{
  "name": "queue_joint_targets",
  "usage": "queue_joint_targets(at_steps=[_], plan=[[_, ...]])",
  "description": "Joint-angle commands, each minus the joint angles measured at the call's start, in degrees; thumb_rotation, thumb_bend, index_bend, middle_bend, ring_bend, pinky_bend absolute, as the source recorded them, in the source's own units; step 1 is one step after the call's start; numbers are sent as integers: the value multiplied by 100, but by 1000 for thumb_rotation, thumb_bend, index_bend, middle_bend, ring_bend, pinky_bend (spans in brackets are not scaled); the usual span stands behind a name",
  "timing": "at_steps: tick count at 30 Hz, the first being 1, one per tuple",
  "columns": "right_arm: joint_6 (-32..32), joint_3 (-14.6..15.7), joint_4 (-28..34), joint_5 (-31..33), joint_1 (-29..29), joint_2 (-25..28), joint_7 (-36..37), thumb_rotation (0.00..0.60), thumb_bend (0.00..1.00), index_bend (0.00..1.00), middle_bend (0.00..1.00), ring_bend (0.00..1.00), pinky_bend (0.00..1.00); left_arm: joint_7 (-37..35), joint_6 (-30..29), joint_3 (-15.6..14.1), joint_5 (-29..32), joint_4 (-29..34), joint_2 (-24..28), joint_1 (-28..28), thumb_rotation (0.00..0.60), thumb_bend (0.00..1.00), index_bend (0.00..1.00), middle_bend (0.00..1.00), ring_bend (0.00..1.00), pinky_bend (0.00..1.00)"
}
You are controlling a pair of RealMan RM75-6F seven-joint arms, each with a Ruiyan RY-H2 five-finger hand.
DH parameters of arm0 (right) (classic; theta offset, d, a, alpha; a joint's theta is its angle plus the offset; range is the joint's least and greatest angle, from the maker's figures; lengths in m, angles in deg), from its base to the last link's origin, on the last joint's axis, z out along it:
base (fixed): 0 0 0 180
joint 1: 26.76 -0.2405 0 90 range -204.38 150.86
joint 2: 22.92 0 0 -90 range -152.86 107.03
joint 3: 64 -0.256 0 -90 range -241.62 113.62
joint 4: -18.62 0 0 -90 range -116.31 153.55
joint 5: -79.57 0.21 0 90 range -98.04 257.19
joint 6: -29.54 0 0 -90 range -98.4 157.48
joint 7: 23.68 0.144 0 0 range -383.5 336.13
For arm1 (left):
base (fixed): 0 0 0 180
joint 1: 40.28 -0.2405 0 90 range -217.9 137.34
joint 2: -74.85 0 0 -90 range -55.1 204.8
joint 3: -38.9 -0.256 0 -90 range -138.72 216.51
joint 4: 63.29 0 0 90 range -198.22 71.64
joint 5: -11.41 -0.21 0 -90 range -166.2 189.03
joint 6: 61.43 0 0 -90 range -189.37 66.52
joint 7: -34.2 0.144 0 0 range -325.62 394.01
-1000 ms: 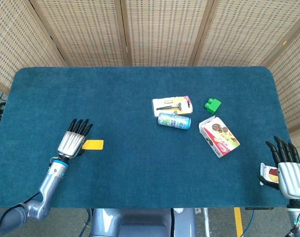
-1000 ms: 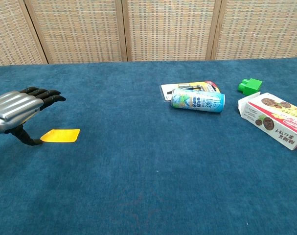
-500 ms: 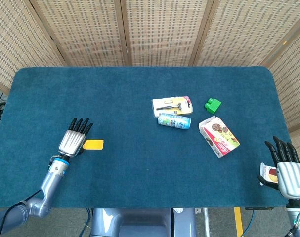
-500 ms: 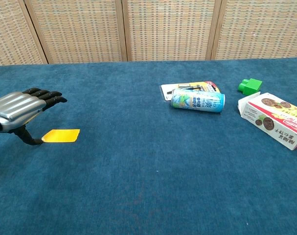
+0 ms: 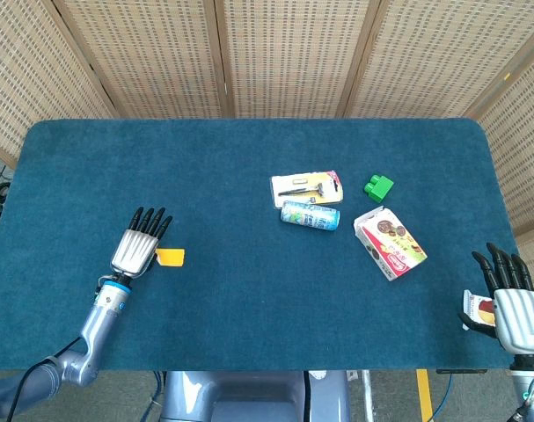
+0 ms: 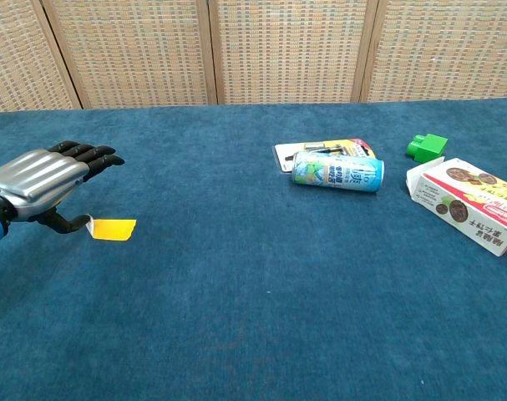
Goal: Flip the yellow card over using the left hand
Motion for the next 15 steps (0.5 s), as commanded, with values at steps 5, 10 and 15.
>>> queue_joint_targets(at_steps=[5,10,15], plan=[[-2,3,8,-7,1,6,1,600,53,83,0,0,0,-132,-137,22,-73,10,5,-29,600,452,52,0,0,0],[2,4,16,-2,2,8,-4,600,53,83,0,0,0,-158,-125,2,-67,4,23,-54,600,469,52,0,0,0],[9,4,21,5,1,13,-10,600,53,83,0,0,0,-199,-131,-22,-77,3,33,-81,600,529,53,0,0,0]])
